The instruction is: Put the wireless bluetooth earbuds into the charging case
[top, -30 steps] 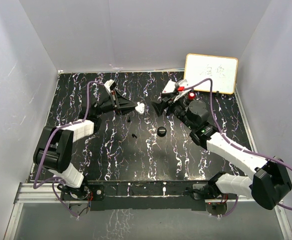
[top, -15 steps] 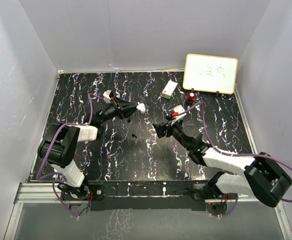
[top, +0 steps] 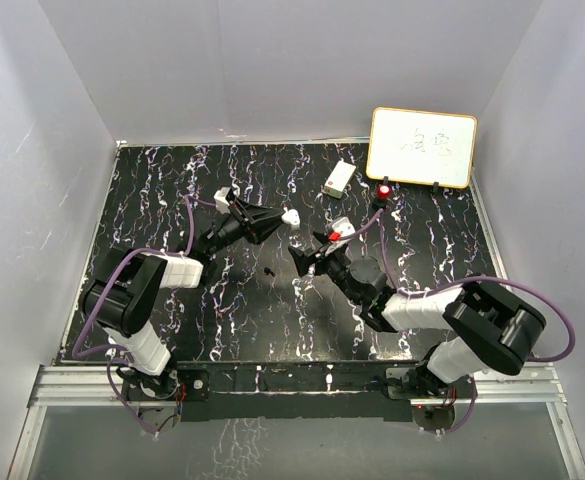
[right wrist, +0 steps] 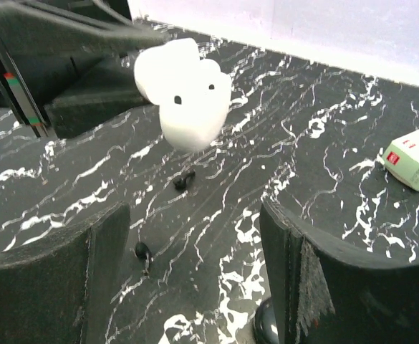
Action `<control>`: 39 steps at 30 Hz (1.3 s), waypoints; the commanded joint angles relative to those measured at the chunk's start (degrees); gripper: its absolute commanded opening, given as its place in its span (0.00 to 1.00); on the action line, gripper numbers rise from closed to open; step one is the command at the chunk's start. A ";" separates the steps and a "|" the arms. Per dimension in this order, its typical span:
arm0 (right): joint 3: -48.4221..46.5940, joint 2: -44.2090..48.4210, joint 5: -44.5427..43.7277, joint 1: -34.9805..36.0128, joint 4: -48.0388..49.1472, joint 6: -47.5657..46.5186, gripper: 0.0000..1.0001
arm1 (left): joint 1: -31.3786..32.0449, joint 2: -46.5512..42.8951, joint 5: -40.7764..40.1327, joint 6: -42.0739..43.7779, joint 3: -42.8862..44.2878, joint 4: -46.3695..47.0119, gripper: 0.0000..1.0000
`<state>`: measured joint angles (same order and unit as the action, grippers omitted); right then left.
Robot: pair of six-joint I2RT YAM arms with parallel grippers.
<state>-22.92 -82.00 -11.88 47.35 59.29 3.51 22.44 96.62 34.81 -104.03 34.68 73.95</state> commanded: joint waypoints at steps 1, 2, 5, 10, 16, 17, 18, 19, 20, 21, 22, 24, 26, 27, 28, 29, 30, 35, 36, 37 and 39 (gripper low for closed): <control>-3.21 -0.96 -4.61 0.81 9.97 -0.96 0.70 | 0.72 -0.84 -1.49 -0.57 -0.87 3.56 0.00; -3.39 -1.43 -4.89 0.85 10.50 -0.91 0.70 | 0.84 -0.92 -1.50 -0.55 -1.04 3.49 0.00; -3.83 -2.66 -6.01 0.86 12.58 -1.27 0.70 | 1.11 -1.24 -1.51 -0.47 -1.51 3.52 0.00; -5.19 -4.31 -6.69 0.84 13.25 -2.01 0.71 | 1.34 -1.60 -1.67 -0.57 -2.08 3.65 0.00; -6.42 -5.78 -6.94 0.81 13.08 -2.40 0.70 | 1.64 -2.00 -1.51 -0.81 -1.42 3.57 0.00; -6.66 -5.97 -7.26 0.89 12.93 -2.57 0.70 | 1.72 -2.09 -1.50 -0.81 -1.37 3.49 0.00; -6.77 -6.10 -7.47 0.84 12.88 -2.69 0.70 | 1.73 -2.13 -1.50 -0.90 -1.43 3.48 0.00; -6.75 -6.19 -7.78 0.83 12.92 -2.94 0.70 | 1.73 -2.21 -1.47 -1.02 -1.45 3.63 0.00; -6.86 -6.32 -8.11 0.81 12.80 -3.16 0.70 | 1.77 -2.34 -1.44 -1.11 -1.45 3.65 0.00; -6.95 -6.36 -8.49 0.81 12.44 -3.30 0.70 | 1.81 -2.47 -1.42 -1.22 -1.46 3.65 0.00; -6.96 -6.41 -8.86 0.81 12.36 -3.33 0.70 | 1.82 -2.56 -1.33 -1.20 -1.45 3.59 0.00; -6.88 -6.50 -9.46 0.85 12.34 -3.57 0.70 | 1.82 -2.91 -1.24 -1.18 -1.31 3.30 0.00; -6.83 -6.65 -10.30 0.81 12.34 -4.12 0.70 | 1.82 -3.28 -1.15 -1.07 -1.19 2.78 0.00; -6.79 -6.68 -10.68 0.81 12.34 -4.38 0.70 | 1.82 -3.48 -1.15 -1.02 -1.17 2.63 0.00; -6.77 -6.68 -11.01 0.81 12.34 -4.58 0.70 | 1.82 -3.66 -1.09 -1.00 -1.19 2.46 0.00; -6.77 -6.69 -11.38 0.81 12.27 -4.92 0.70 | 1.82 -3.82 -1.00 -1.08 -1.19 2.35 0.00; -6.79 -6.69 -11.79 0.81 12.25 -5.31 0.70 | 1.79 -4.01 -0.90 -1.03 -1.19 2.22 0.00; -6.53 -6.17 -14.44 0.57 12.43 -6.84 0.70 | 1.90 -4.86 -0.60 -0.75 -1.57 1.26 0.00; -6.53 -6.16 -14.75 0.41 12.43 -7.10 0.70 | 1.91 -5.06 -0.54 -0.67 -1.78 1.01 0.00; -6.44 -6.08 -15.03 0.10 12.39 -7.31 0.70 | 1.89 -5.19 -0.46 -0.60 -1.99 0.94 0.00; -6.32 -5.75 -15.26 -0.40 12.34 -7.74 0.71 | 1.91 -5.41 -0.44 -0.73 -2.42 1.09 0.00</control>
<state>-27.68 -88.58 -22.94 48.27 68.62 -1.52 24.12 95.31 33.39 -104.60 32.62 73.17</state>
